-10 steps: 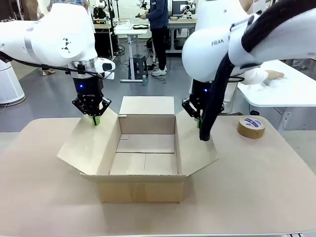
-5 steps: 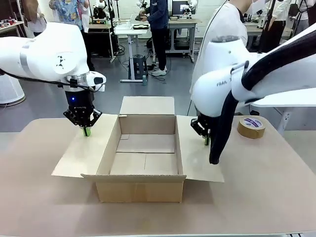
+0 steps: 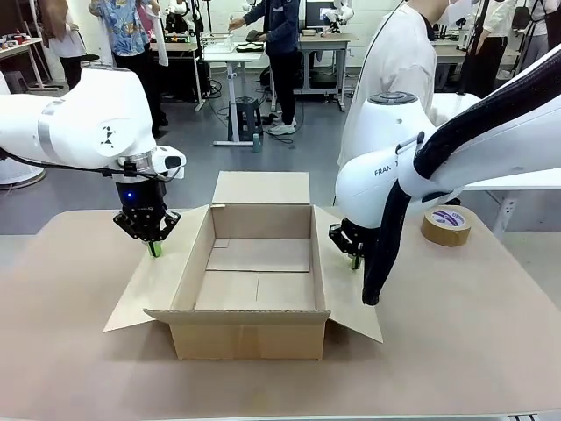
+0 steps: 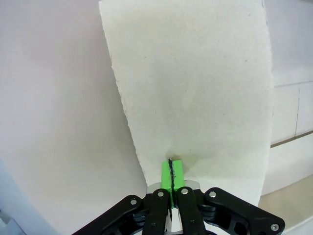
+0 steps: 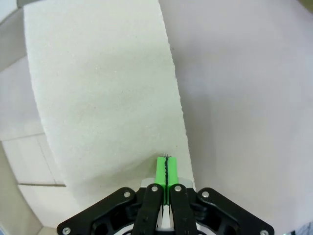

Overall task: Wrap the clocks to prevent damage.
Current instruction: Open the side flaps of the Package Box.

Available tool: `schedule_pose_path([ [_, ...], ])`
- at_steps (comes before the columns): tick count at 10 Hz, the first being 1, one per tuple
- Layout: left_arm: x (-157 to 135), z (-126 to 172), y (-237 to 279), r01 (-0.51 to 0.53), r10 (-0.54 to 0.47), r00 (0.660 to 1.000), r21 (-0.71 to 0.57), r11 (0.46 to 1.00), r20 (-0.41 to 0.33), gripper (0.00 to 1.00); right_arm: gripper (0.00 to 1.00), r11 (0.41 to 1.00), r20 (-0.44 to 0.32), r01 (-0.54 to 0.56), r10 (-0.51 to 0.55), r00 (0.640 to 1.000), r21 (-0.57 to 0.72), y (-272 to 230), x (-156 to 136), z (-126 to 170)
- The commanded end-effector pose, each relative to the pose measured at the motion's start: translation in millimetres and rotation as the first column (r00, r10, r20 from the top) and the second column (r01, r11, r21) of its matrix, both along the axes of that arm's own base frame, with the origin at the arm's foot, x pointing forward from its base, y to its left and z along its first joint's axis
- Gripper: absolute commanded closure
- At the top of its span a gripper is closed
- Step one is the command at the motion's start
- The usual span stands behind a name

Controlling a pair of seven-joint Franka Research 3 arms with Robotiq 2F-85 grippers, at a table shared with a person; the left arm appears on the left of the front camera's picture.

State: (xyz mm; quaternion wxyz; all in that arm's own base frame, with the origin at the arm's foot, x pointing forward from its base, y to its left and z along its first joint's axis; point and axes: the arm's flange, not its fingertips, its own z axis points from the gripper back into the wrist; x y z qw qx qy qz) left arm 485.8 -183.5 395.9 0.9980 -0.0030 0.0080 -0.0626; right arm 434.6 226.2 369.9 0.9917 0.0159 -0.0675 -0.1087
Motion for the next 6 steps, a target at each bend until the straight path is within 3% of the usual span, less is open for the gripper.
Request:
schedule_pose_path([
  [1, -9.1, 16.5, 5.6, -0.006, 0.013, 0.997, -0.093, 0.996, 0.077, 1.00, 0.99, 1.000, 0.047, -0.009, 0.008, 0.999, 0.026, -0.5, -2.4, 22.8],
  [2, 0.0, 0.0, 0.0, 0.000, 0.000, 1.000, 0.000, 1.000, 0.000, 1.00, 0.99, 1.000, 0.000, 0.000, 0.000, 1.000, 0.000, 0.0, 0.0, 0.0],
  [6, 0.0, 0.0, 0.0, 0.000, 0.000, 1.000, 0.000, 1.000, 0.000, 1.00, 0.99, 1.000, 0.000, 0.000, 0.000, 1.000, 0.000, 0.0, 0.0, 0.0],
])
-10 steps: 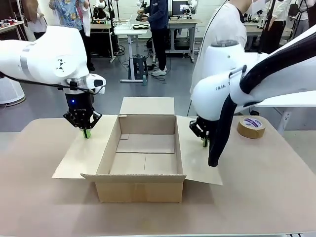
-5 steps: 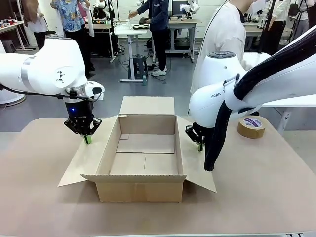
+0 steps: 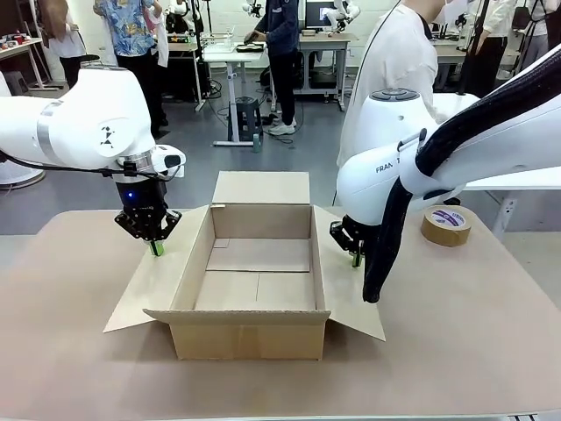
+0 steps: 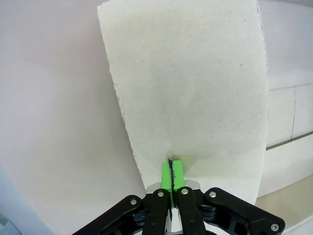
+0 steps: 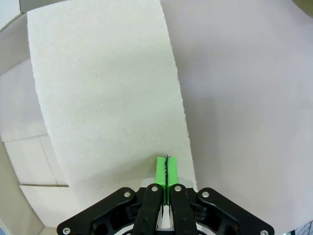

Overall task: Wrap the clocks to prevent damage.
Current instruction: Once the human has placed the objects inside and stepped back, release both hands from the side flaps of the Package Box.

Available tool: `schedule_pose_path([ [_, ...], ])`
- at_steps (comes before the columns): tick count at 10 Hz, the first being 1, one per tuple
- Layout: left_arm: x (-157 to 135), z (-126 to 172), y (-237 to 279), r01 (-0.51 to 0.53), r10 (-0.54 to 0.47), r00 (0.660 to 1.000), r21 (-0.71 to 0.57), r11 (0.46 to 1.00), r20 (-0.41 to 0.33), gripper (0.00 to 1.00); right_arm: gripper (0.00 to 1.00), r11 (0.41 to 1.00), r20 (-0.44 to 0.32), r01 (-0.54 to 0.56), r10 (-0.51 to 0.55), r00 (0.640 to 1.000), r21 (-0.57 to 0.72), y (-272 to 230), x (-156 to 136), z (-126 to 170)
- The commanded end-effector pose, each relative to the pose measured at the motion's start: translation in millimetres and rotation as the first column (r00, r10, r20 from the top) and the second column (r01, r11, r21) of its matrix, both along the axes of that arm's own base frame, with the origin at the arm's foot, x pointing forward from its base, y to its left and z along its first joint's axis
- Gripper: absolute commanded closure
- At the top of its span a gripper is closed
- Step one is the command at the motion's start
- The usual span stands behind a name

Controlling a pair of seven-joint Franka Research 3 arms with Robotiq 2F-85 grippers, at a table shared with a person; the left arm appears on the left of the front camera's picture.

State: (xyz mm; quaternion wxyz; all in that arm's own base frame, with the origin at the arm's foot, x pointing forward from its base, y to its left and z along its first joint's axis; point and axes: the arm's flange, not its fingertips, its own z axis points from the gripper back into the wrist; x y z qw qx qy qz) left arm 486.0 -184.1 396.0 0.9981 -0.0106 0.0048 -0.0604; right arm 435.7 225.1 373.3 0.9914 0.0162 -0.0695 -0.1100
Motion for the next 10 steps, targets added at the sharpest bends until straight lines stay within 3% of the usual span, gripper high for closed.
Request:
schedule_pose_path([
  [1, -0.1, -0.1, 0.7, 0.005, -0.005, 1.000, 0.016, 1.000, -0.005, 1.00, 0.99, 1.000, -0.004, -0.003, 0.003, 1.000, 0.000, 1.2, -1.0, -3.4],
  [10, -0.1, -0.1, 0.7, 0.005, -0.005, 1.000, 0.016, 1.000, -0.005, 1.00, 0.99, 1.000, -0.004, -0.003, 0.003, 1.000, 0.000, 1.2, -1.0, -3.4],
])
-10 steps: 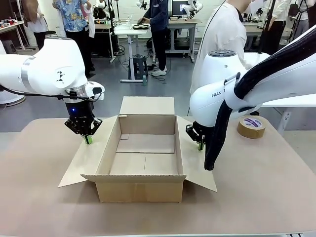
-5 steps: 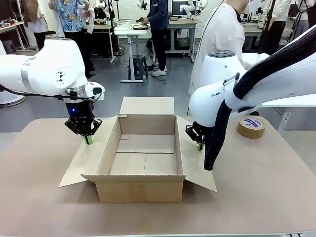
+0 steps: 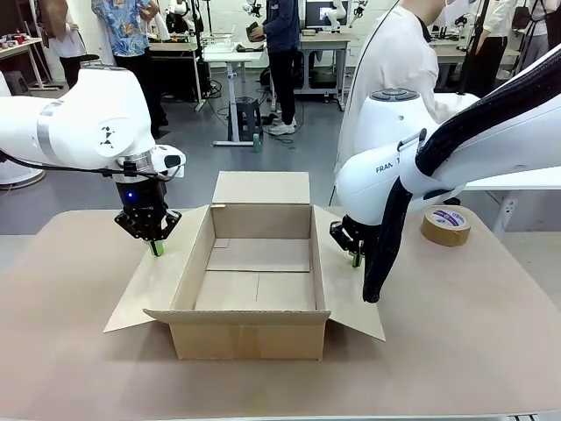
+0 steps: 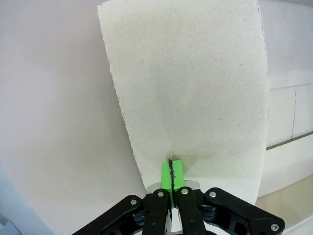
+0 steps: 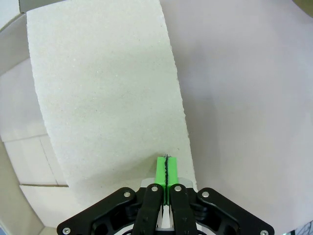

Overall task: Wrap the clocks to prevent damage.
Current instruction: Once the human has placed the objects inside and stepped back, release both hands from the side flaps of the Package Box.

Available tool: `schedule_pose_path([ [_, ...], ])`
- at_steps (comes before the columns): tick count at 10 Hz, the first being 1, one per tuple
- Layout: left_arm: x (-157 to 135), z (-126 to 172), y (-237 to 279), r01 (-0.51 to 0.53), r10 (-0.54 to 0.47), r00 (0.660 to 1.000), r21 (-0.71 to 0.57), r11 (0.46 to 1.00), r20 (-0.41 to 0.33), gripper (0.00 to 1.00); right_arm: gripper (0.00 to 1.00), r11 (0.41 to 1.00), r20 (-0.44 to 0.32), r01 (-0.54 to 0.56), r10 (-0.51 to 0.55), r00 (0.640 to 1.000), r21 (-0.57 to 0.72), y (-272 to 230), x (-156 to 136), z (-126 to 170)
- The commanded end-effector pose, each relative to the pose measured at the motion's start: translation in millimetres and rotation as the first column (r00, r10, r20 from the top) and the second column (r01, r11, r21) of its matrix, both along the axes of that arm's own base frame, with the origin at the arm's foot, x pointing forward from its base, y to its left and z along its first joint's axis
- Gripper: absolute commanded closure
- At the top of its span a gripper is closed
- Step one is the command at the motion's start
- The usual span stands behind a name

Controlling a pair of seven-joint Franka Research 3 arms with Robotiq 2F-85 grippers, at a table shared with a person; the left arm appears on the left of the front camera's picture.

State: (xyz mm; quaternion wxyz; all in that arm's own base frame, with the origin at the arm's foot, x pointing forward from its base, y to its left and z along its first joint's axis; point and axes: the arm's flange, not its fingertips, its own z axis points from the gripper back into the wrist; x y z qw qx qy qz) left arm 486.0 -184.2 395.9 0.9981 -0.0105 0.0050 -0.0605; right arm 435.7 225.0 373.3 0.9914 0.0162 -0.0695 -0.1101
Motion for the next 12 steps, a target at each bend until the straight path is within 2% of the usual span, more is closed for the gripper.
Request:
schedule_pose_path([
  [1, -0.1, 0.0, 0.7, 0.004, -0.004, 1.000, 0.015, 1.000, -0.005, 1.00, 0.99, 1.000, -0.004, -0.003, 0.003, 1.000, 0.000, 1.2, -1.1, -3.4],
  [12, -0.1, 0.0, 0.7, 0.004, -0.004, 1.000, 0.015, 1.000, -0.005, 1.00, 0.99, 1.000, -0.004, -0.003, 0.003, 1.000, 0.000, 1.2, -1.1, -3.4],
])
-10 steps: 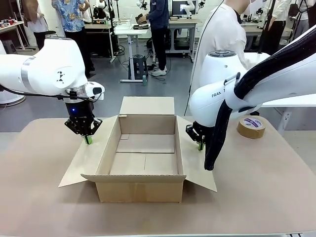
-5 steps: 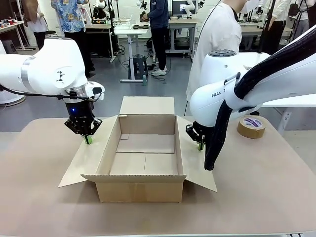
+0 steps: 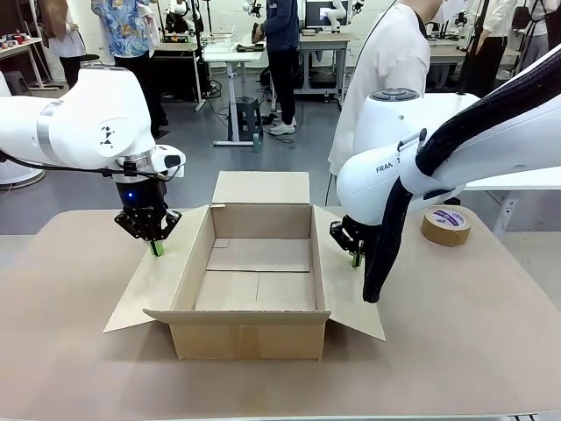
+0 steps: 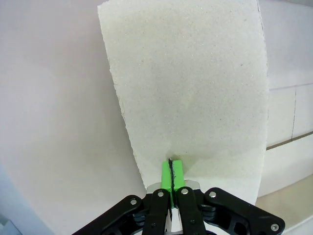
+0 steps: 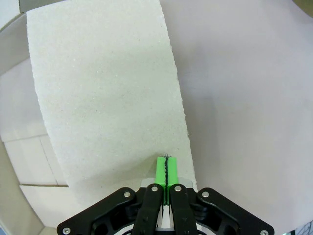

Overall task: Wrap the clocks to prevent damage.
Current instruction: Once the human has placed the objects inside and stepped back, release both hands from the side flaps of the Package Box.

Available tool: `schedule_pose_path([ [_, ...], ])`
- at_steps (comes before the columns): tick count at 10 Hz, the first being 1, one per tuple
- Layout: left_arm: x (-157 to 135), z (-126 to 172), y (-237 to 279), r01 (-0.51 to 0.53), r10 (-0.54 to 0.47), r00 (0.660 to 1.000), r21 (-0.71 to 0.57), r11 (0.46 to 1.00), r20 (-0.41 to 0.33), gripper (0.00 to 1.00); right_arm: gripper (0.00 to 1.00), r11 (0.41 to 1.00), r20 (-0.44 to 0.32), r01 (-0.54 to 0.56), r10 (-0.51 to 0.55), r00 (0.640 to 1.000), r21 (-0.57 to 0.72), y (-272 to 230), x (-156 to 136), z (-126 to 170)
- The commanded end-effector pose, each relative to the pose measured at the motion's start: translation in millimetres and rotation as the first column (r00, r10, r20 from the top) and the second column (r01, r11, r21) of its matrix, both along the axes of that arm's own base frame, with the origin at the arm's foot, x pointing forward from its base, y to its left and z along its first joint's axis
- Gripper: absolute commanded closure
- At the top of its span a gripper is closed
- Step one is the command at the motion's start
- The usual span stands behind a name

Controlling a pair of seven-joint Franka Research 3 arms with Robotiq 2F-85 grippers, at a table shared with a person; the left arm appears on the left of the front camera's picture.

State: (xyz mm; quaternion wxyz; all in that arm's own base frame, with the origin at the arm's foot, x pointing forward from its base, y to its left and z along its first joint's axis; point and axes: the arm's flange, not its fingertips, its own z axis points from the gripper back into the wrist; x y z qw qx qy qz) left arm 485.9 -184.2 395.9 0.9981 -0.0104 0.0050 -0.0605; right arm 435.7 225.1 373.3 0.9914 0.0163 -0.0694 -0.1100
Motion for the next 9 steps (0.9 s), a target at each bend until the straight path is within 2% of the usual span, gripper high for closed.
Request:
schedule_pose_path([
  [1, -0.1, 0.0, 0.7, 0.004, -0.004, 1.000, 0.015, 1.000, -0.005, 1.00, 0.99, 1.000, -0.004, -0.003, 0.003, 1.000, -0.001, 1.2, -1.0, -3.4],
  [9, -0.1, 0.0, 0.7, 0.004, -0.004, 1.000, 0.015, 1.000, -0.005, 1.00, 0.99, 1.000, -0.004, -0.003, 0.003, 1.000, -0.001, 1.2, -1.0, -3.4],
])
